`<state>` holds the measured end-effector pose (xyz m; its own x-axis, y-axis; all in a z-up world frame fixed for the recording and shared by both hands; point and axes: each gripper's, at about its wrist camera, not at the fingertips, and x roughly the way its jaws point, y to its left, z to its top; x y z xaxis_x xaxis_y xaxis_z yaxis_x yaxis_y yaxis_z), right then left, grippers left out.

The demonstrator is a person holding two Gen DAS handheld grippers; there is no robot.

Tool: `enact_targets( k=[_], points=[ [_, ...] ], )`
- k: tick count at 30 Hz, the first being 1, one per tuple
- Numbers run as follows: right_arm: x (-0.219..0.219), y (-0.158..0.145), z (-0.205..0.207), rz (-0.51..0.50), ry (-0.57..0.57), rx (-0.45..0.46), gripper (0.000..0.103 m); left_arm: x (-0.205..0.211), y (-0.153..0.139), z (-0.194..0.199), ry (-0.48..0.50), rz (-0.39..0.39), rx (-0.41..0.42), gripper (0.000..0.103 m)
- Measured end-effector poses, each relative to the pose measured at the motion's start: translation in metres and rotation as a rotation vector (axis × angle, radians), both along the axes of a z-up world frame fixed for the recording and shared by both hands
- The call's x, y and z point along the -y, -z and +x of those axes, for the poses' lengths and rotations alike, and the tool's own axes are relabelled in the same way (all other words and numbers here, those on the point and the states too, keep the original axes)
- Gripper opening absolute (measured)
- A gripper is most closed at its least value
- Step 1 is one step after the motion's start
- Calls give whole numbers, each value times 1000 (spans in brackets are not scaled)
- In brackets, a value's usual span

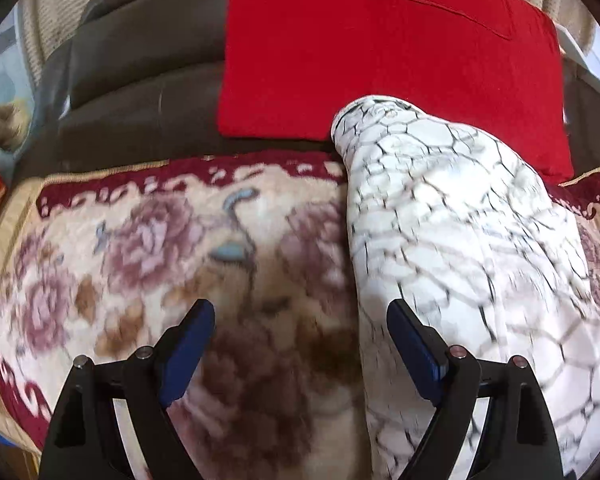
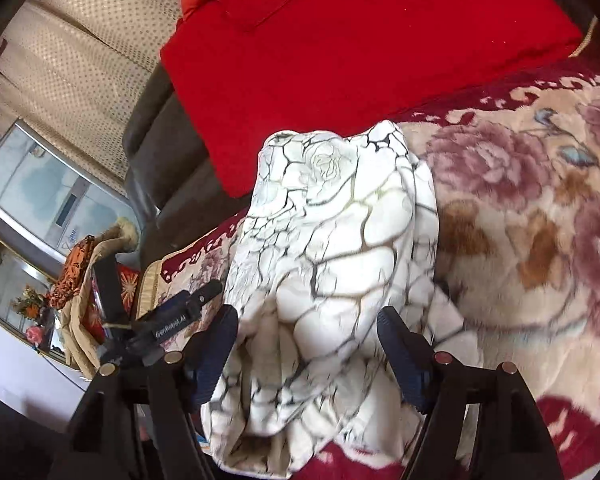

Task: Fold large clothes
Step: 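Smooth the folded coat's top with the right tool while the left tool holds still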

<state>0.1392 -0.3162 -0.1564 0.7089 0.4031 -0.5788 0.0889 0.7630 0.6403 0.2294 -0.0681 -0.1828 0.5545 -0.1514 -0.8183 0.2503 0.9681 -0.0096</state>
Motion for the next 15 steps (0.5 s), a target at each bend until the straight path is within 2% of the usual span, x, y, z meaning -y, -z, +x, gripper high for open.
enact_targets(
  k=[3, 5, 6, 8, 11, 15],
  points=[
    [-18, -3, -3, -71, -13, -3, 74, 1, 7, -11, -10, -28, -8, 88],
    [-29, 6, 5, -160, -10, -71, 69, 6, 10, -13, -10, -6, 17, 89],
    [-31, 16, 9, -217, -3, -116, 62, 10, 12, -14, 5, -2, 28, 89],
    [-31, 31, 12, -278, 23, -141, 61, 19, 19, -15, 33, 29, 54, 89],
    [-25, 37, 11, -237, 40, -139, 61, 18, 20, -11, 49, 20, 41, 89],
    [-29, 15, 8, -236, 40, -142, 63, 9, 18, -5, 29, -26, 8, 89]
  ],
)
